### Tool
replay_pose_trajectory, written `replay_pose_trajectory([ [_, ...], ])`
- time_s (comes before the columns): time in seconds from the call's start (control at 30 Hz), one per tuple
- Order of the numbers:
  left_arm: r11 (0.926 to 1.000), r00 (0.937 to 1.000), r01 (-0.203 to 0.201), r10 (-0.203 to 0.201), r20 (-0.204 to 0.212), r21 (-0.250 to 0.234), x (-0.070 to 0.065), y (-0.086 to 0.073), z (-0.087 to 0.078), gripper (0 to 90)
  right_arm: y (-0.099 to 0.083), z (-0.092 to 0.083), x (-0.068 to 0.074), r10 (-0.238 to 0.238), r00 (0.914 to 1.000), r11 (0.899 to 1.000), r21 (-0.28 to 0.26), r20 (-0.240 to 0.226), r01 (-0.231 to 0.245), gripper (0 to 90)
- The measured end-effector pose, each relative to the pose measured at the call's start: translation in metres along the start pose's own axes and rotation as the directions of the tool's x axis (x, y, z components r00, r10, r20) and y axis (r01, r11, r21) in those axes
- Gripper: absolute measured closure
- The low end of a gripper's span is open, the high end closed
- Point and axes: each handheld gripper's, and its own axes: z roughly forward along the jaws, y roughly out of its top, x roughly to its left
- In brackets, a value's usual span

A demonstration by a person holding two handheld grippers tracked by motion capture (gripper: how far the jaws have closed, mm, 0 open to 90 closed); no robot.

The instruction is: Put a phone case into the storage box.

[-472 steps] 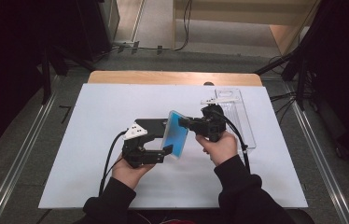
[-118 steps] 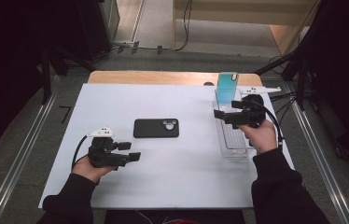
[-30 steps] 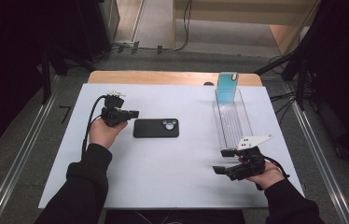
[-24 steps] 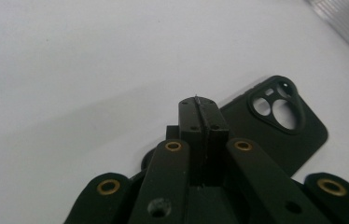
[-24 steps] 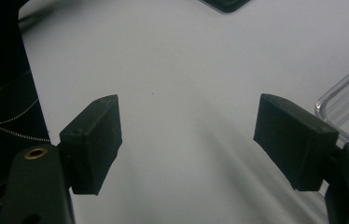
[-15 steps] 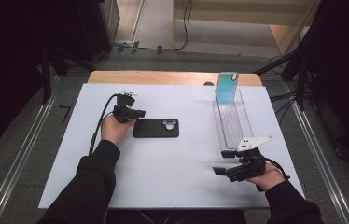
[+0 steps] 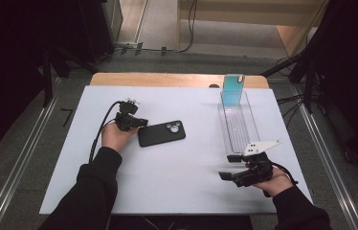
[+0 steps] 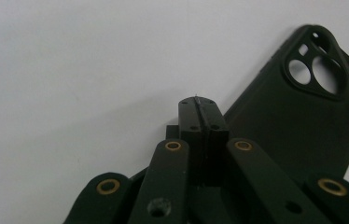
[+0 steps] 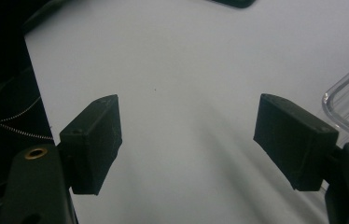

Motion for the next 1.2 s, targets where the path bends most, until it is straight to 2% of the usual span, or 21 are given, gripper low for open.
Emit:
replay_pose_trajectory([
  [0.13,0.9997,0.9999,-0.016,0.016,0.004,0.021,-0.006,-0.006,-0.005,90.0,0.001,0.001,0.000,-0.005,1.0000,1.000,0.002,-0.003,0.005,21.3],
  [0.3,0.9996,0.9996,-0.019,0.018,0.023,0.022,-0.013,-0.013,-0.012,90.0,0.002,0.002,-0.001,-0.006,1.0000,1.000,-0.002,-0.002,0.006,21.3],
  [0.4,0.9994,0.9988,-0.011,0.009,0.049,0.032,-0.016,-0.018,-0.015,90.0,0.003,0.002,-0.001,-0.001,1.0000,1.000,-0.002,-0.002,0.001,21.3],
  [0.47,0.9992,0.9985,-0.023,0.022,0.050,0.031,-0.018,-0.020,-0.018,90.0,0.004,0.002,-0.001,-0.009,1.0000,1.000,-0.003,-0.003,0.009,21.3],
  [0.57,0.9994,0.9986,-0.021,0.020,0.049,0.027,-0.019,-0.021,-0.021,90.0,0.004,0.003,-0.001,-0.014,0.9999,1.000,-0.001,-0.002,0.014,21.3],
  [0.6,0.9998,0.9984,-0.014,0.014,0.055,0.010,-0.018,-0.020,-0.023,85.1,0.005,0.004,-0.001,-0.014,0.9999,1.000,0.001,-0.003,0.014,21.3],
  [0.63,0.9999,0.9978,-0.008,0.008,0.066,-0.006,-0.019,-0.020,-0.027,75.5,0.005,0.004,-0.002,-0.015,0.9999,1.000,0.001,0.000,0.015,21.3],
  [0.67,0.9997,0.9973,-0.009,0.011,0.072,-0.023,-0.020,-0.019,-0.030,66.0,0.005,0.004,-0.002,-0.013,0.9999,1.000,0.001,-0.001,0.013,21.3],
  [0.7,0.9993,0.9963,-0.020,0.022,0.083,-0.032,-0.023,-0.019,-0.034,60.1,0.005,0.004,-0.002,-0.011,0.9999,1.000,0.001,-0.004,0.011,21.3],
  [0.77,0.9986,0.9923,-0.038,0.042,0.117,-0.036,-0.028,-0.020,-0.040,50.0,0.005,0.004,-0.002,-0.011,0.9999,1.000,0.004,-0.002,0.011,21.3],
  [0.87,0.9949,0.9834,-0.085,0.092,0.156,-0.055,-0.037,-0.024,-0.050,40.9,0.005,0.005,-0.003,0.001,1.0000,1.000,0.013,0.000,-0.001,21.3],
  [0.97,0.9920,0.9742,-0.088,0.105,0.200,-0.090,-0.042,-0.029,-0.060,40.8,0.005,0.005,-0.003,-0.003,1.0000,1.000,0.013,0.002,0.003,21.3],
  [1.1,0.9856,0.9651,-0.110,0.136,0.224,-0.129,-0.048,-0.036,-0.071,37.6,0.005,0.005,-0.002,-0.003,1.0000,1.000,0.014,0.001,0.003,21.3],
  [1.2,0.9831,0.9573,-0.103,0.140,0.253,-0.151,-0.052,-0.043,-0.077,36.5,0.005,0.005,-0.003,0.003,1.0000,1.000,0.015,0.005,-0.003,21.3],
])
